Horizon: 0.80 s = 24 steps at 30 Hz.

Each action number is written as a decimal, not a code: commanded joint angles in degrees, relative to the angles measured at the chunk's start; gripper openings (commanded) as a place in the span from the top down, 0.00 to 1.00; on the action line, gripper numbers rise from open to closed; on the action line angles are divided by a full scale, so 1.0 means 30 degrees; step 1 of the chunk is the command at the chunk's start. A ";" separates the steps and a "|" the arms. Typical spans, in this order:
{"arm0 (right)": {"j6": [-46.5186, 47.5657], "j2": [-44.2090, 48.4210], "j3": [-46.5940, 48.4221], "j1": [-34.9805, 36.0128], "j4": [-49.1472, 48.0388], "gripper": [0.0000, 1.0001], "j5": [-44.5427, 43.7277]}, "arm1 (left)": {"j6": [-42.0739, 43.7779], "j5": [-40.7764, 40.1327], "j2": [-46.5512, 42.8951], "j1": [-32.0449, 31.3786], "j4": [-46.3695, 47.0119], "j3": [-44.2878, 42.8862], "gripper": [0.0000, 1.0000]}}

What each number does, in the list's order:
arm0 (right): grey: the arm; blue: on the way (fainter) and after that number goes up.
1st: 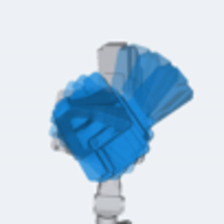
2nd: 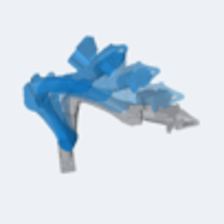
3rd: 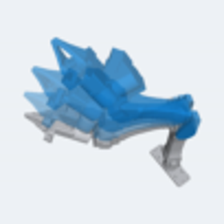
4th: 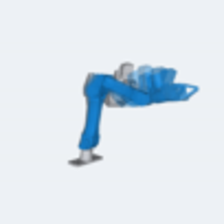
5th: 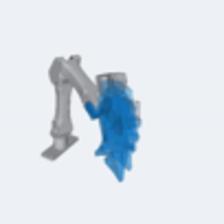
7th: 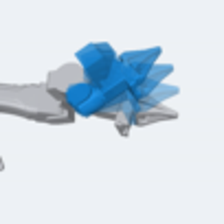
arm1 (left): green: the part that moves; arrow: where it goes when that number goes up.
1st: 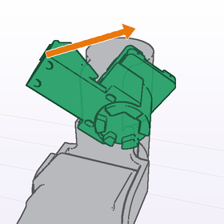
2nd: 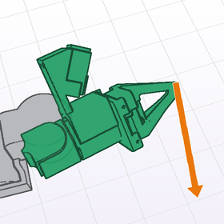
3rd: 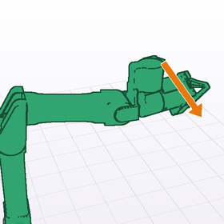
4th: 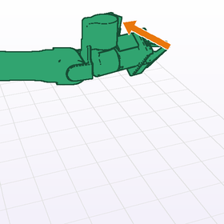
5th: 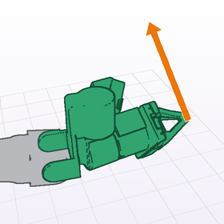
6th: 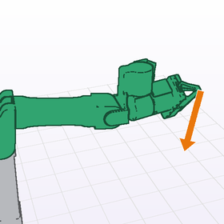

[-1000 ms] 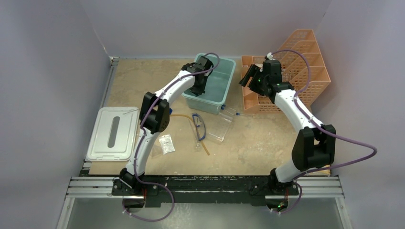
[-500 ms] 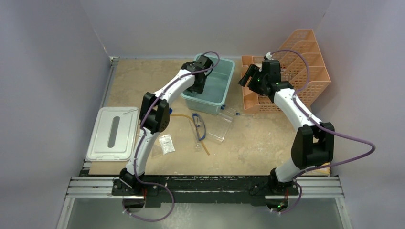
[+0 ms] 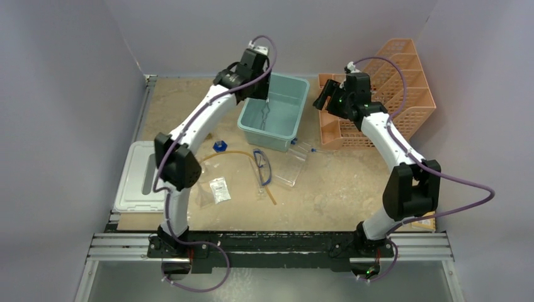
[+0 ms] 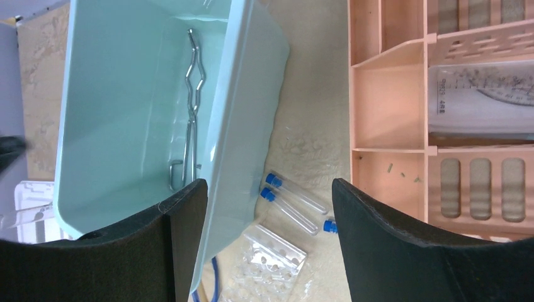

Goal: Organize the chemistry lab equipment

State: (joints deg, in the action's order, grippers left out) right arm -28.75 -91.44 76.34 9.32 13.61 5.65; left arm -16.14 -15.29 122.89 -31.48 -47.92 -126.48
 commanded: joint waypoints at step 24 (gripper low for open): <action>0.6555 -0.0062 0.1076 1.3886 0.1059 0.47 -0.7989 | -0.5619 -0.7400 -1.7877 0.2343 0.5712 1.5705 0.30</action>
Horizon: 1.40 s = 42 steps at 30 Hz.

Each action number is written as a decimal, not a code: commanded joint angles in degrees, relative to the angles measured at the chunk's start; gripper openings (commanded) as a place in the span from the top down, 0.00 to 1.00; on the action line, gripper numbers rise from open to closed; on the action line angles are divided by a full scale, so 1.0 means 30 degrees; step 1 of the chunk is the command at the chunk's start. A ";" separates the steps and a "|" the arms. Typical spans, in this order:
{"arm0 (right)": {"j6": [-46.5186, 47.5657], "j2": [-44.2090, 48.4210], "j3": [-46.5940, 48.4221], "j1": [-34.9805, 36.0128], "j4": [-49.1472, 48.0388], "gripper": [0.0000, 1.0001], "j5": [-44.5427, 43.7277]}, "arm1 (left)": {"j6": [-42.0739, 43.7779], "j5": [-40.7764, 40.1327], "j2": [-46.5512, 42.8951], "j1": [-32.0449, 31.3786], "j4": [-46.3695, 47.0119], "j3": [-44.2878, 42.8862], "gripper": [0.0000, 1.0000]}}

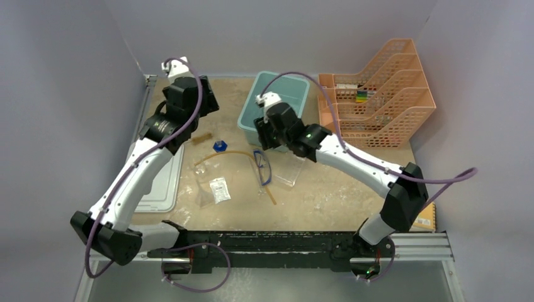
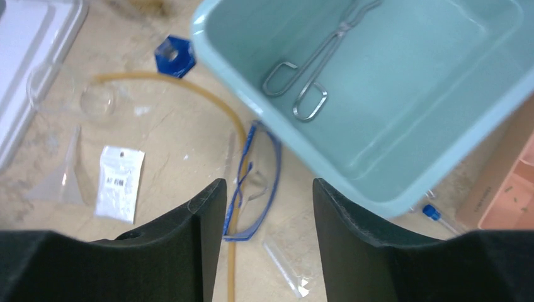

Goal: Organize the chemistry lab equipment

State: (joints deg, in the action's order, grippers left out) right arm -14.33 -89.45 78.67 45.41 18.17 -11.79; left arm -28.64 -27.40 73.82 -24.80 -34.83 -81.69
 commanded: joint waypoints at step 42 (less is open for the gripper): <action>0.0412 -0.0161 -0.2550 0.1874 -0.5945 0.45 -0.0359 | 0.3311 0.2338 0.3173 0.1311 0.9743 0.7854 1.00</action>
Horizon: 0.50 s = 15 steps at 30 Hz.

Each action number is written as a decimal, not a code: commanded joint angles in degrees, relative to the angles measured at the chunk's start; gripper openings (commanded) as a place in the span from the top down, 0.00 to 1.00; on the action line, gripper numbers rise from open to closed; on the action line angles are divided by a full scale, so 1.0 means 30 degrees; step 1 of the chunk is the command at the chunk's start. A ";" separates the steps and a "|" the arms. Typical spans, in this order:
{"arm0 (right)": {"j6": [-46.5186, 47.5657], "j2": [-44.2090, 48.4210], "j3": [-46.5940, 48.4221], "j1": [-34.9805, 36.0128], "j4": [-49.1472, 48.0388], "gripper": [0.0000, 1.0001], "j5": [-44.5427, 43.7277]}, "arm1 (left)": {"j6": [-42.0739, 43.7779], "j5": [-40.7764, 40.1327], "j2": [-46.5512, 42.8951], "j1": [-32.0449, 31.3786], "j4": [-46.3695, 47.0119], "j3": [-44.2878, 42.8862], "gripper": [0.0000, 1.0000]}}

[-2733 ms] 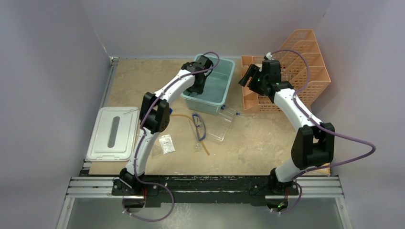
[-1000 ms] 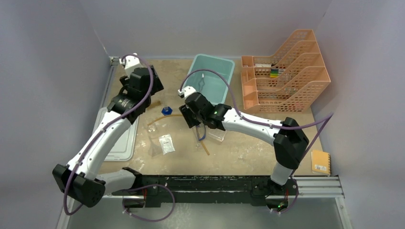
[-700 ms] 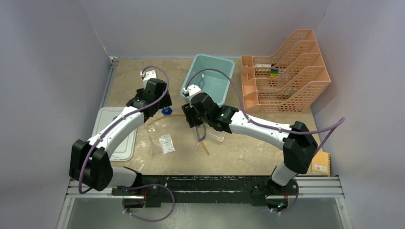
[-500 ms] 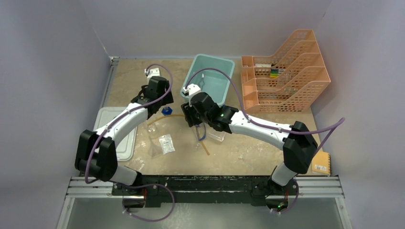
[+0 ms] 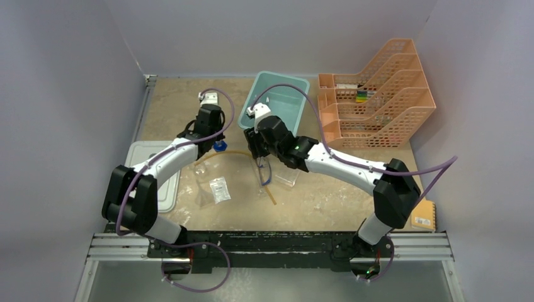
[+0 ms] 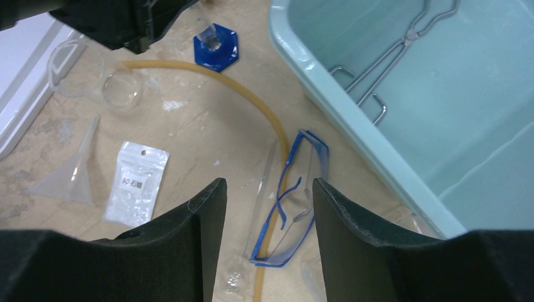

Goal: Organize the chemistry lab equipment

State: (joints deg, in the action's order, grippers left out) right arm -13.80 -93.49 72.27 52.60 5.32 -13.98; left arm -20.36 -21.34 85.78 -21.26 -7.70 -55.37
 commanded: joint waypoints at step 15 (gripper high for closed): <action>0.3029 0.2059 0.2725 -0.2775 -0.5004 0.37 0.9892 | -0.0595 0.7447 -0.2237 0.0135 -0.9530 -0.9507 1.00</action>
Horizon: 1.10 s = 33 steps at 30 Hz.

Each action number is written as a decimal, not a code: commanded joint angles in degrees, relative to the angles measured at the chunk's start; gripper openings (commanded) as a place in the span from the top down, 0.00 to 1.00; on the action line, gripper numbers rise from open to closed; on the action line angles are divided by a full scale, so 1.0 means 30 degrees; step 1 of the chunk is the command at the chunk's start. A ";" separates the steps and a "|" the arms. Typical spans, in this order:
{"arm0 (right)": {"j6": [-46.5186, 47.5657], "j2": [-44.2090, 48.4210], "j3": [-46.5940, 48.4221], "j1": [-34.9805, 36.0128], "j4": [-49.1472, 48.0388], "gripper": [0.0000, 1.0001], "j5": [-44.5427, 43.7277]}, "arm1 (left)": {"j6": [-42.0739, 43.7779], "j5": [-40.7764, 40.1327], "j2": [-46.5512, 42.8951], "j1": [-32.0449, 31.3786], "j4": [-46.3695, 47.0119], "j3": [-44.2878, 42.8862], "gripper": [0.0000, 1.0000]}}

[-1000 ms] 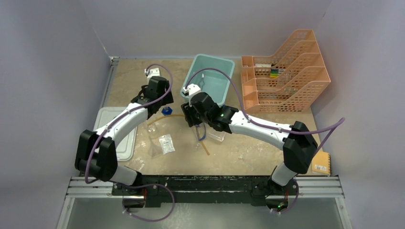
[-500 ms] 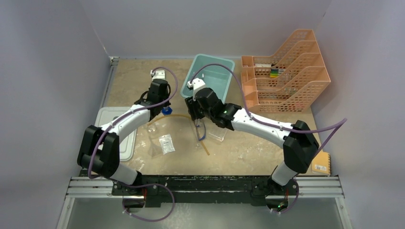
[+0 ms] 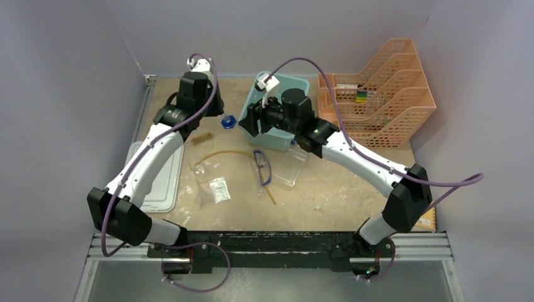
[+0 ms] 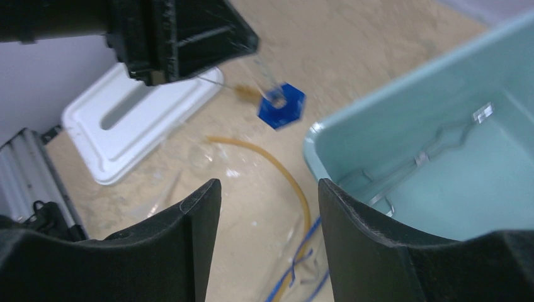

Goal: Organize the chemistry lab equipment

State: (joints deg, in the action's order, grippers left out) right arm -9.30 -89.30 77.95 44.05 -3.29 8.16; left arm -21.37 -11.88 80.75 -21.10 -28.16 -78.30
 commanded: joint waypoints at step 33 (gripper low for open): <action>0.4971 0.0040 -0.0172 -0.1578 -0.0615 0.54 0.7764 | 0.1076 1.4705 -0.0550 0.0091 -0.1402 -0.3150 1.00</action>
State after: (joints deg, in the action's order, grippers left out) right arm 4.29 -88.88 75.64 39.70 -3.90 27.07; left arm -18.41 29.56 79.20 -21.02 -35.31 -84.51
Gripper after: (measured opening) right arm 0.487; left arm 0.240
